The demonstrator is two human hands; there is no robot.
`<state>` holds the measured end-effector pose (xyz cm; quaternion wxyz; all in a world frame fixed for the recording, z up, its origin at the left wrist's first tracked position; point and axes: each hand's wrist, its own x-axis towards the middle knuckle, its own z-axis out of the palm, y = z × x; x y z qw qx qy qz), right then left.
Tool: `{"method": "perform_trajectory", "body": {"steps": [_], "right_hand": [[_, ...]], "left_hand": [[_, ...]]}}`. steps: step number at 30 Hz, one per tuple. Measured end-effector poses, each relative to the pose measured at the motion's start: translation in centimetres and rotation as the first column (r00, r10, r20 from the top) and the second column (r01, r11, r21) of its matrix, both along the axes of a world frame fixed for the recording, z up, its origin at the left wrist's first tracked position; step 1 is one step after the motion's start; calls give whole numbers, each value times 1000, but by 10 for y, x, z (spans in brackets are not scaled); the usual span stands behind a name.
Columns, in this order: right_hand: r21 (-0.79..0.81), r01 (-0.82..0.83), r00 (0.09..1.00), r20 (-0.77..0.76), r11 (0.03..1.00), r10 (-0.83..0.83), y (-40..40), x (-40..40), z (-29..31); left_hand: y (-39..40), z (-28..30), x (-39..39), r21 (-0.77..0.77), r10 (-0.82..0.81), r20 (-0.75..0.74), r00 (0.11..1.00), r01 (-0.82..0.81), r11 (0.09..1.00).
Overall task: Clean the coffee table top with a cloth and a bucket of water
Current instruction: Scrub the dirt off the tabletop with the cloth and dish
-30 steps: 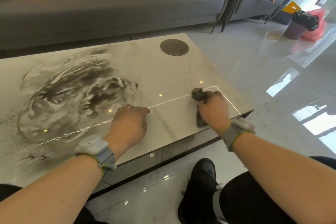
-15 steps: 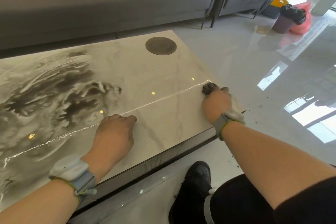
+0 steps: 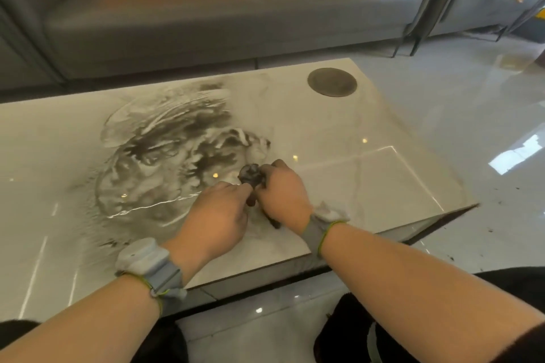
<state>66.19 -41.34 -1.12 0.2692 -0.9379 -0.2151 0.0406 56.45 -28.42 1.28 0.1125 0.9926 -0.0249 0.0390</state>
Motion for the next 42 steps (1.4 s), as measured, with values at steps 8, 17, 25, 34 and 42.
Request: {"method": "perform_trajectory", "body": {"steps": [8,17,25,34,42], "right_hand": [[-197,308,949,137,931,-285,-6,102,18],[-312,369,929,141,875,-341,27,199,-8],[-353,400,916,125,846,-381,137,258,1],[-243,243,950,254,939,-180,258,229,-11],[-235,-622,726,185,747,663,263,184,0]], "left_hand": [[114,8,18,99,178,-53,983,-173,980],[252,-10,46,206,642,-10,767,-626,752],[309,-39,58,96,769,30,638,-768,633],[338,-36,61,152,726,163,668,-744,651],[340,-37,75,252,745,227,628,-776,577]]}}
